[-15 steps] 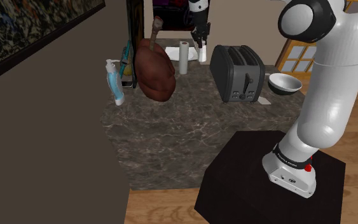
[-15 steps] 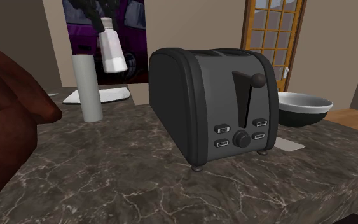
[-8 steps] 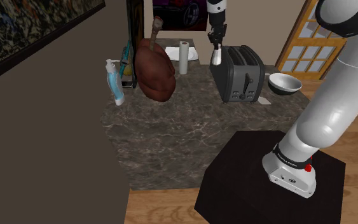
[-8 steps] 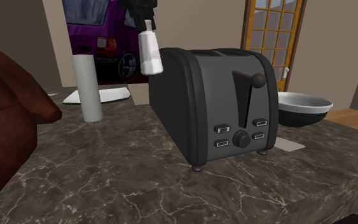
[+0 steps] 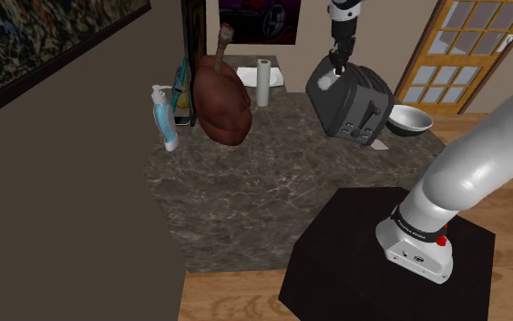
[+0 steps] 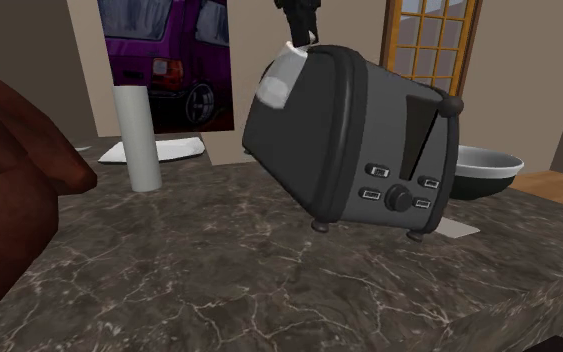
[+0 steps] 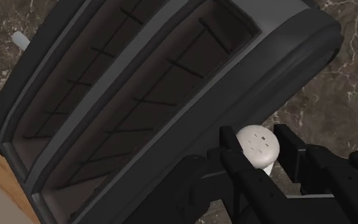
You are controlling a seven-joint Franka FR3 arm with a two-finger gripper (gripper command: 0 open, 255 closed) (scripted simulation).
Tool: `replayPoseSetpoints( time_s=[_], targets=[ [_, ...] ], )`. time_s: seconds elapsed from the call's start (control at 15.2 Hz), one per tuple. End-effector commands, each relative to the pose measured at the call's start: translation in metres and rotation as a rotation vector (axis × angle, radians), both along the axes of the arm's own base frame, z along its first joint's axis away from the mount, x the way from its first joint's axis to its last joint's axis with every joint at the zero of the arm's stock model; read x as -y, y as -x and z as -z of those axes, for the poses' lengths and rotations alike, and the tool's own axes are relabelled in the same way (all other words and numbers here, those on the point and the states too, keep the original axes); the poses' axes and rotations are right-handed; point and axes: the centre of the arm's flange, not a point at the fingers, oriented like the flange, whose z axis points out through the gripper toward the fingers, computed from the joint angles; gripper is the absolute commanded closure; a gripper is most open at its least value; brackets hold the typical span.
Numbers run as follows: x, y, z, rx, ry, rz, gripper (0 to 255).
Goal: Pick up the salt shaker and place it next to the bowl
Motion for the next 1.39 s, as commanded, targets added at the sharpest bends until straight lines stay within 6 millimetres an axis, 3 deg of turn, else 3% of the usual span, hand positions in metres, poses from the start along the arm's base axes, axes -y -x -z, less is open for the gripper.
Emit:
replayPoseSetpoints(
  time_s=[0.0,1.32],
  targets=[
    [0.011,0.026,0.003,-0.014,-0.004,0.005,255],
    [0.111,0.271,0.002,-0.014,-0.004,0.005,255]
  ],
)
